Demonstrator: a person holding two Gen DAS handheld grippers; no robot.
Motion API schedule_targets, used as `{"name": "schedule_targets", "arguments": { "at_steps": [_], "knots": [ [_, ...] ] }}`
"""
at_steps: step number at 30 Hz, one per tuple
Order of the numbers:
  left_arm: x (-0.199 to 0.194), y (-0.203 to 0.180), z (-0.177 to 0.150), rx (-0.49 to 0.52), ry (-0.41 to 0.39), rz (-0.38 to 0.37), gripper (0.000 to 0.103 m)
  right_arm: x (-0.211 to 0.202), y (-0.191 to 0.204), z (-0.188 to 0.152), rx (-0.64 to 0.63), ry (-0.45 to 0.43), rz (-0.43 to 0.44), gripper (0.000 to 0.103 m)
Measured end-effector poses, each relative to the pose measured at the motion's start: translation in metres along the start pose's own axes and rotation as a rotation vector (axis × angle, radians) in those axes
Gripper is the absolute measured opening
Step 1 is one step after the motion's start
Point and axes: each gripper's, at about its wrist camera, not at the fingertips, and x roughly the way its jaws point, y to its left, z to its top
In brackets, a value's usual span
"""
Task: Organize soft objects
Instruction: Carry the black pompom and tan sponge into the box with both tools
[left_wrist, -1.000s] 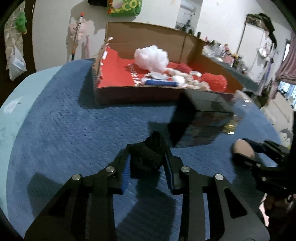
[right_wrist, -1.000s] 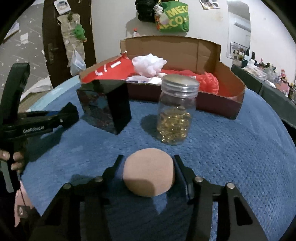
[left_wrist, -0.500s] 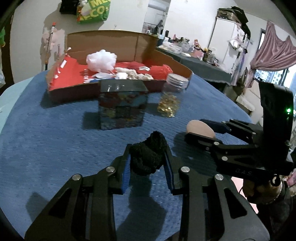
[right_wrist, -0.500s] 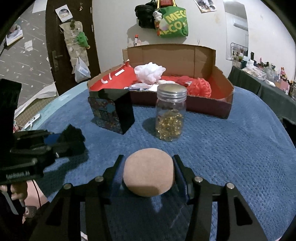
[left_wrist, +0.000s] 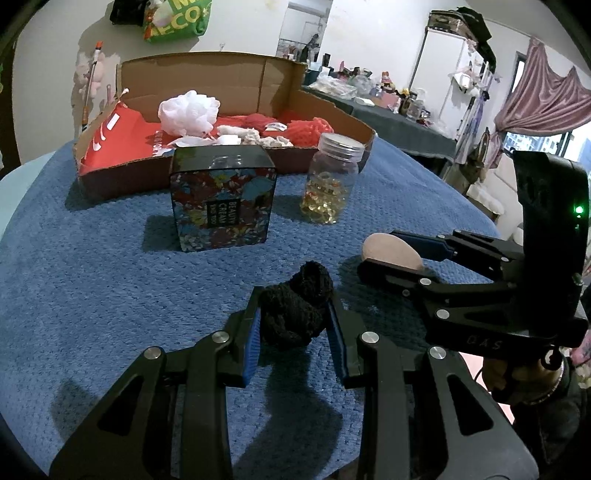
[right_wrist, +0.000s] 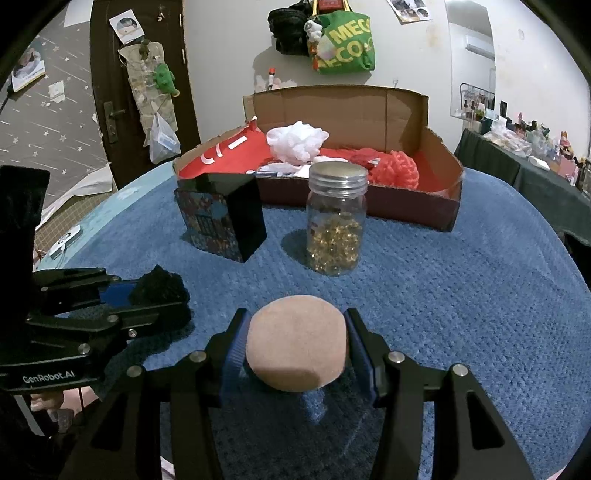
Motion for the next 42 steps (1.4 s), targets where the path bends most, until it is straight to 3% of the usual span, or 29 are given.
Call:
{"name": "schedule_targets", "arguments": {
  "at_steps": [10,26,42],
  "knots": [
    [-0.003,0.016,0.001,-0.022,0.019,0.031,0.029,0.004,-0.015,-0.001,0.019,0.025,-0.036,0.054],
    [-0.005,0.092,0.023,-0.108,0.048,0.168,0.029,0.01,-0.075,0.022,0.076,0.039,-0.176,0.054],
    [0.009,0.117,0.076,-0.044,0.075,0.138,0.029,0.027,-0.09,0.072,0.036,0.051,-0.191,0.054]
  ]
}}
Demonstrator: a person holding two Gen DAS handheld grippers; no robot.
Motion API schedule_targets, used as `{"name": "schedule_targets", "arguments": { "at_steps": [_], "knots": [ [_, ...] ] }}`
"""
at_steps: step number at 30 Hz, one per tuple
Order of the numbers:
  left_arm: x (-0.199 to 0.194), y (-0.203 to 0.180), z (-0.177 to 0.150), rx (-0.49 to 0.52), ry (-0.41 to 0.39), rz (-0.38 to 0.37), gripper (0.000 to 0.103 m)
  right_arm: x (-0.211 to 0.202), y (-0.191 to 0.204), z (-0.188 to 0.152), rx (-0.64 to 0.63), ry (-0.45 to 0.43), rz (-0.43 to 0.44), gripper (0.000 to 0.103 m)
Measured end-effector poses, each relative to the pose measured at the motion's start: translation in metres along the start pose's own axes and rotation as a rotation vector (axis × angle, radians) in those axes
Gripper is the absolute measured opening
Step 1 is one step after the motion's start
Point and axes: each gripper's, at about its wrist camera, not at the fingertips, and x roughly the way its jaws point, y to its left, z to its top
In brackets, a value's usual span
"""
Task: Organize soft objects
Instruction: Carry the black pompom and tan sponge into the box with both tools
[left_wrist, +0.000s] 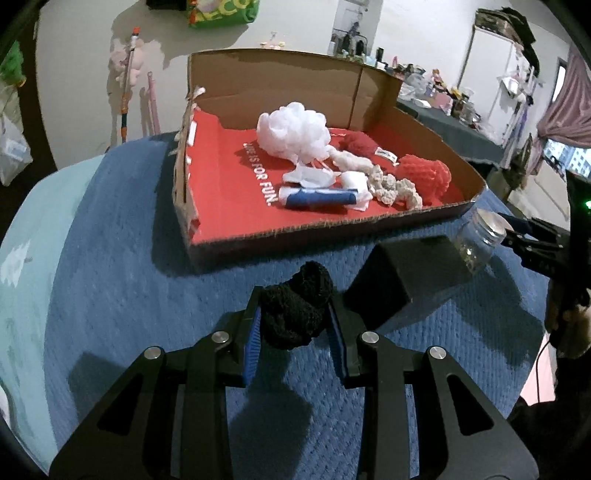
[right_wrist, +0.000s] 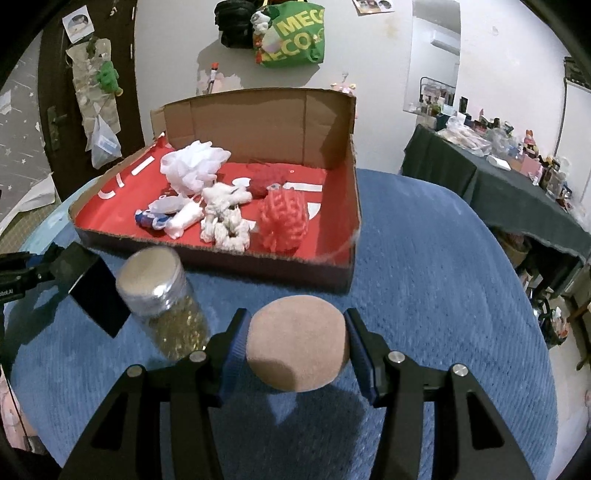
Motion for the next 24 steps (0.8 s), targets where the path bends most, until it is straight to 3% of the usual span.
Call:
{"name": "schedule_targets", "arguments": {
  "at_steps": [9,24],
  "knots": [
    [0.002,0.001,0.029,0.053,0.039,-0.052,0.029,-0.005,-0.004,0.018,-0.031,0.013,0.025,0.054],
    [0.025,0.001,0.069,0.053,0.124,-0.11,0.029,0.001,0.005,0.062,-0.126,0.022,0.061,0.054]
  ]
}}
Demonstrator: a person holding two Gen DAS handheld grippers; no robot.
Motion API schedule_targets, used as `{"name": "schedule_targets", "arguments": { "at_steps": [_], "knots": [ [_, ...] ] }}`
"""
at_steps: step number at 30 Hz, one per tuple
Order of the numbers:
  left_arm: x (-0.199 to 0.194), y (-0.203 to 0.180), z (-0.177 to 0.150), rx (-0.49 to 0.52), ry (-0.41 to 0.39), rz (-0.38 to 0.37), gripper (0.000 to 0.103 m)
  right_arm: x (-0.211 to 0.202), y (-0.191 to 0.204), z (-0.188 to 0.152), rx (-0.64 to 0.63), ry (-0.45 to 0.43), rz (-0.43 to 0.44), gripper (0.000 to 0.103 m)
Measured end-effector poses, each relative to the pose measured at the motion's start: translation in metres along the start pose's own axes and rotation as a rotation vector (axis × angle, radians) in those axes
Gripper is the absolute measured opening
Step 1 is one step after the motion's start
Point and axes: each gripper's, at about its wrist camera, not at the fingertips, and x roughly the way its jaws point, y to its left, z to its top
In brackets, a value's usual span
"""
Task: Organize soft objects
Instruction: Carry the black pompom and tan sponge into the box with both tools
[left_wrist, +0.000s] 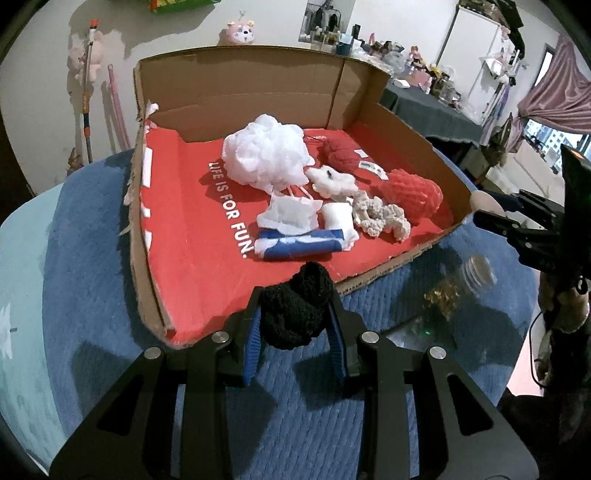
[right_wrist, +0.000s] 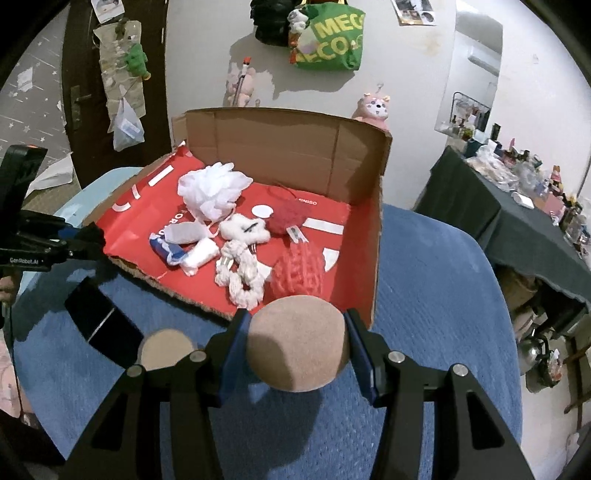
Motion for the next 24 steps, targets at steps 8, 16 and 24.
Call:
{"name": "schedule_targets", "arguments": {
  "at_steps": [8,16,24],
  "knots": [
    [0.01,0.001,0.027,-0.001,0.027,0.0,0.029,0.023,0.004,0.033,-0.003,0.032,0.072,0.054],
    [0.035,0.012,0.055,-0.001,0.098,0.075,0.029,0.067,0.009,0.078,-0.019,0.113,0.107,0.054],
    [0.067,0.027,0.078,0.005,0.189,0.179,0.029,0.126,0.012,0.103,-0.039,0.279,0.095,0.054]
  ]
}}
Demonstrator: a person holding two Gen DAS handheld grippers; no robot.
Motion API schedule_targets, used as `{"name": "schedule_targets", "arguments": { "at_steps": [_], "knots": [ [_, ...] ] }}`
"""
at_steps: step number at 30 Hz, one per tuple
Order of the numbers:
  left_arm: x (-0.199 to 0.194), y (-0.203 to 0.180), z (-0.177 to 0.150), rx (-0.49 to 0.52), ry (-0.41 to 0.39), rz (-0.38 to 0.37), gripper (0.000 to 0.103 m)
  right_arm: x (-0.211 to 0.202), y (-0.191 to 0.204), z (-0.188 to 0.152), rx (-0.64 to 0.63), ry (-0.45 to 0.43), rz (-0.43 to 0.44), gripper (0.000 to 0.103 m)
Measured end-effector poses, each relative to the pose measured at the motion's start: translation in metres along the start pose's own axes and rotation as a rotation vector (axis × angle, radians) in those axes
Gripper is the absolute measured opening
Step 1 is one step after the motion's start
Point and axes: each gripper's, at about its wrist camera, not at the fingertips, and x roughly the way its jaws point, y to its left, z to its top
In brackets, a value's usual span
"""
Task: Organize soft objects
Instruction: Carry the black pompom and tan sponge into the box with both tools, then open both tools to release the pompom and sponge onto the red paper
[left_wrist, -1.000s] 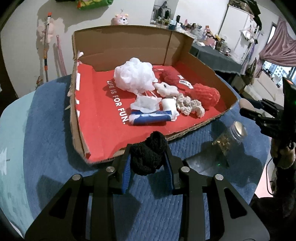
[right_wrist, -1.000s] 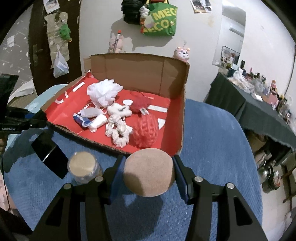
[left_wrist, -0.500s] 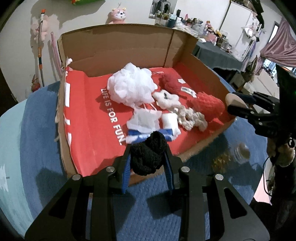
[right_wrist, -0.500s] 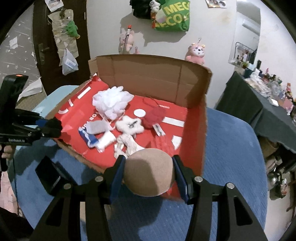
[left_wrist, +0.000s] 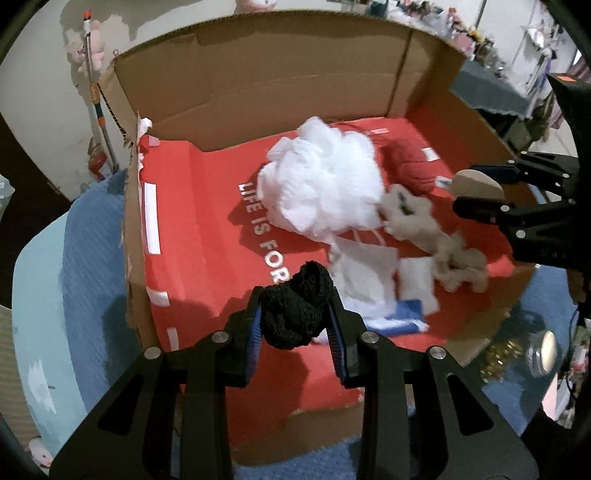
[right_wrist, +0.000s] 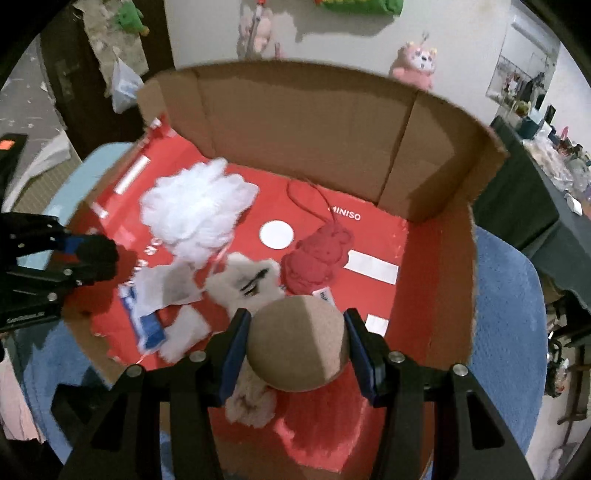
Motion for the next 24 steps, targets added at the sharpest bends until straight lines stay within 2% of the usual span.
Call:
{"name": "schedule_targets", "arguments": {
  "at_steps": [4,10,19,24],
  "knots": [
    [0.015,0.003,0.006,0.008,0.034,0.038,0.029,0.02,0.003,0.009,-0.016,0.053,-0.038,0.054],
    [0.034,0.007,0.013,0.004,0.076,0.063,0.029,0.042,0.0,0.015,-0.002,0.127,-0.049,0.054],
    [0.041,0.011,0.026,-0.005,0.088,0.076,0.03,0.056,-0.012,0.028,0.023,0.15,-0.086,0.054],
    [0.04,0.013,0.03,-0.009,0.082,0.071,0.03,0.063,-0.02,0.027,0.038,0.161,-0.079,0.054]
  ]
}}
